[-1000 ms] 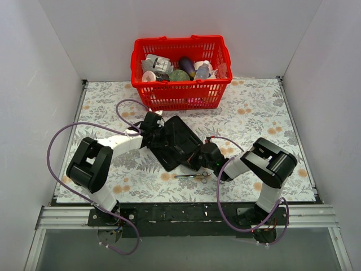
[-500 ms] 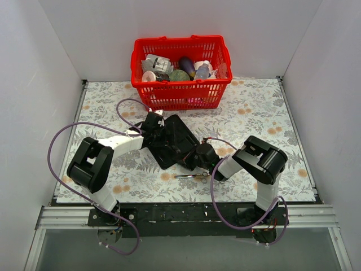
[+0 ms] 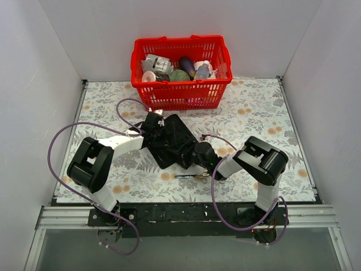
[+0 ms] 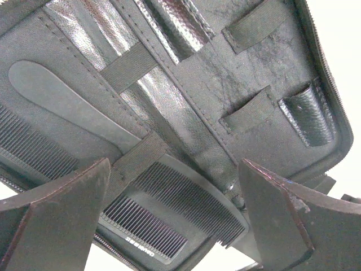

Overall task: Sort the hair-cutting tools
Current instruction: Place the comb in the hairdressing tool bag.

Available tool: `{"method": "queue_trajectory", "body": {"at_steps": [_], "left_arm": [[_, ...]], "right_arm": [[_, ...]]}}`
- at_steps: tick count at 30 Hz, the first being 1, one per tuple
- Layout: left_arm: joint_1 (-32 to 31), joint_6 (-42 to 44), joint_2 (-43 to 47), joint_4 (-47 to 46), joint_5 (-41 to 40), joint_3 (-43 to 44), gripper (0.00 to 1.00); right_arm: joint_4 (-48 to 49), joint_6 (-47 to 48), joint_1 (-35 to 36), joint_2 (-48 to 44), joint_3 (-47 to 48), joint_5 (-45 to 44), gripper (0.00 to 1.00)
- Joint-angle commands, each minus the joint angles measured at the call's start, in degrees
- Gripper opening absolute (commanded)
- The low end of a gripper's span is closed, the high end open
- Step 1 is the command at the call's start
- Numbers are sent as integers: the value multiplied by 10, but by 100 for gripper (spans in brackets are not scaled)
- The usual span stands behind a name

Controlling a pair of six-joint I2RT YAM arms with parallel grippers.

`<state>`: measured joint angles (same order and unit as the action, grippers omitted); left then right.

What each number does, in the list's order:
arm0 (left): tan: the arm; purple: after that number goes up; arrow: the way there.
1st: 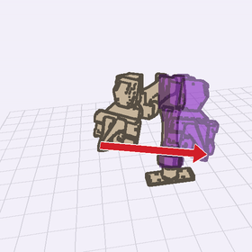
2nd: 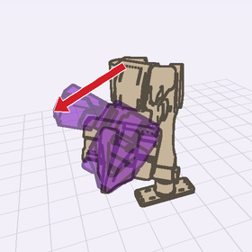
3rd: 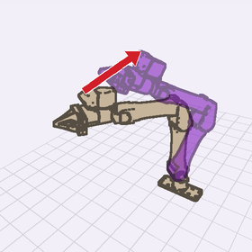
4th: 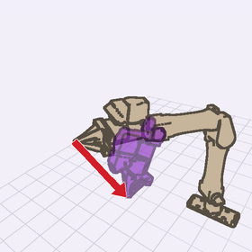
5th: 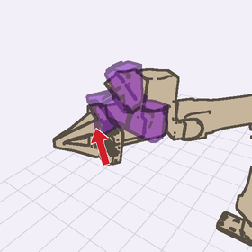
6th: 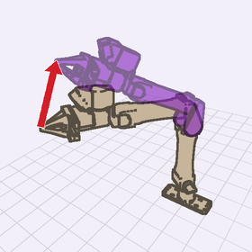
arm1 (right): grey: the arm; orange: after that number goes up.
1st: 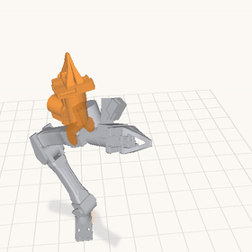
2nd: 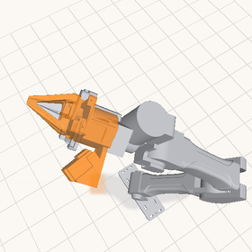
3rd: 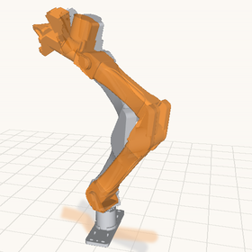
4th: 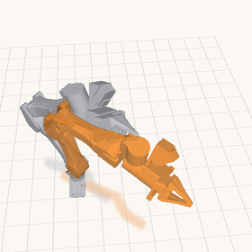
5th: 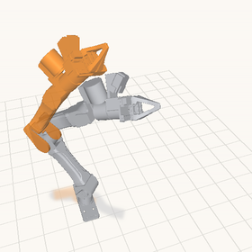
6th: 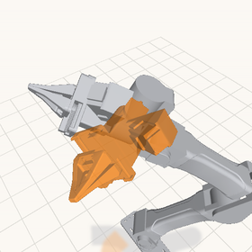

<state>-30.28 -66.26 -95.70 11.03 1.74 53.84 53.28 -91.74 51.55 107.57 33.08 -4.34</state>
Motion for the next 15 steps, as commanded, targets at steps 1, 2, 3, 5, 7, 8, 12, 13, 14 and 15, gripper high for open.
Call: {"method": "queue_trajectory", "body": {"at_steps": [1,2,3,5,7,8,12,13,14,15], "left_arm": [[-9,-4,-3,30,20,-17,98],[-9,-4,-2,29,18,-18,98],[-9,-4,0,30,17,-19,98],[-9,-3,3,29,17,-18,98],[-9,-4,4,30,18,-17,98],[-9,-4,4,30,18,-16,98],[-8,-8,11,29,16,-15,98],[-8,-8,14,26,14,-15,98],[-9,-7,19,25,13,-16,98],[-9,-6,21,25,12,-16,98]], "right_arm": [[-48,29,3,-10,4,-19,89],[-54,31,3,-13,5,-16,91],[-67,38,4,-17,5,-12,92],[-86,50,6,-38,5,-2,94],[-134,71,10,-70,5,6,95],[-149,78,11,-82,1,9,95],[-240,112,15,-160,-16,13,95],[-254,119,16,-173,-20,15,96],[-267,125,17,-187,-23,14,96],[-291,139,18,-214,-30,14,96]]}}
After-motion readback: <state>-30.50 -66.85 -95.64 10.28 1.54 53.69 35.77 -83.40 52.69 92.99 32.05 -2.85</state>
